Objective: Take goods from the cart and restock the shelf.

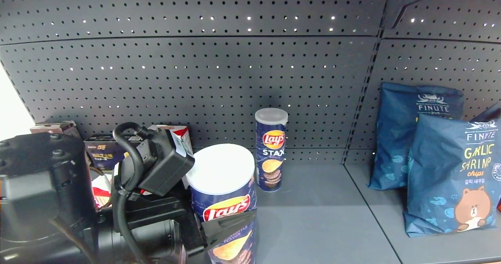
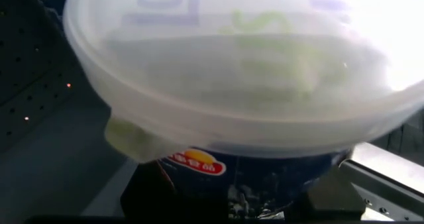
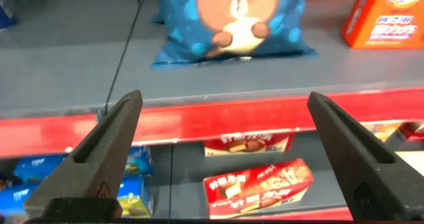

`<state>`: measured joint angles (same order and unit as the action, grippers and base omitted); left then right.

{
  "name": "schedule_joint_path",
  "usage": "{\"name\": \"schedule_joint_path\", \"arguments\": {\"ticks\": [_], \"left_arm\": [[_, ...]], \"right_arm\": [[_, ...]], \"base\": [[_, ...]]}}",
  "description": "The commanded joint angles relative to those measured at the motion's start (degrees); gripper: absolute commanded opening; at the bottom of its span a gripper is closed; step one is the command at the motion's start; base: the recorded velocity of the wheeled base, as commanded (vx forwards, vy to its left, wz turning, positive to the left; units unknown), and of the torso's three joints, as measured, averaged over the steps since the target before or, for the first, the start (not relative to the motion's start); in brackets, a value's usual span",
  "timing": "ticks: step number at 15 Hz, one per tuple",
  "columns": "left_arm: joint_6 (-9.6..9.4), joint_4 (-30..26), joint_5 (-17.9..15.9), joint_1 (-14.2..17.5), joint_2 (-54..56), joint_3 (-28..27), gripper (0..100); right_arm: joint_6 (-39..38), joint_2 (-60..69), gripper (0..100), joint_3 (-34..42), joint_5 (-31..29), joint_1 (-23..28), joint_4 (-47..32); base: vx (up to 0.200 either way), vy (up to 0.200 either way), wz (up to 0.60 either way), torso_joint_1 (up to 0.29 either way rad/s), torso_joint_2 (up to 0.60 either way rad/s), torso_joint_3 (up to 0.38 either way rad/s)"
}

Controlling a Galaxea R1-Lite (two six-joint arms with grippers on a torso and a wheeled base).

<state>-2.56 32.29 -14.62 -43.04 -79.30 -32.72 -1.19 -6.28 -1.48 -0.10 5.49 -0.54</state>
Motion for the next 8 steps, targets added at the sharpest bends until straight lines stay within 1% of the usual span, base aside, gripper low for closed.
{"name": "schedule_joint_path", "arguments": {"ticks": [1,2,3,4,5,6,7,8], "left_arm": [[0.01,0.0,0.0,0.1,0.0,0.6,0],[0.01,0.2,0.0,0.1,0.0,0.7,0],[0.01,0.5,0.0,0.2,-0.1,0.7,0],[0.01,0.5,0.0,0.2,-0.2,0.2,0],[0.01,0.4,0.0,0.4,-0.1,0.3,0],[0.01,0.4,0.1,0.9,-0.1,0.5,0],[0.01,0.3,0.5,1.6,0.1,0.7,0],[0.01,0.2,0.8,2.1,0.3,0.7,0]], "right_arm": [[-0.2,-17.3,100,-24.5,0.1,0.8,0.4],[-0.3,-21.4,100,-29.6,0.4,0.4,-0.2],[0.9,-24.2,100,-33.4,2.0,-1.4,-2.2],[12.4,-26.0,100,-33.1,4.1,-4.2,-4.2],[16.7,-27.9,100,-32.4,4.2,-4.2,-4.8],[17.9,-30.5,100,-32.2,4.3,-4.7,-5.0],[18.3,-34.2,100,-32.4,4.6,-6.5,-4.9],[18.2,-37.3,100,-32.7,5.1,-10.6,-4.5]], "base": [[0.000,0.000,0.00,0.000,0.00,0.000],[0.000,0.000,0.00,0.000,0.00,0.000],[0.000,0.000,0.00,0.000,0.00,0.000],[0.000,0.000,0.00,0.000,0.00,0.000],[0.000,0.000,0.00,0.000,0.00,0.000],[0.000,0.000,0.00,0.000,0.00,0.000],[0.000,0.000,0.00,0.000,0.00,0.000],[0.000,0.000,0.00,0.000,0.00,0.000]]}}
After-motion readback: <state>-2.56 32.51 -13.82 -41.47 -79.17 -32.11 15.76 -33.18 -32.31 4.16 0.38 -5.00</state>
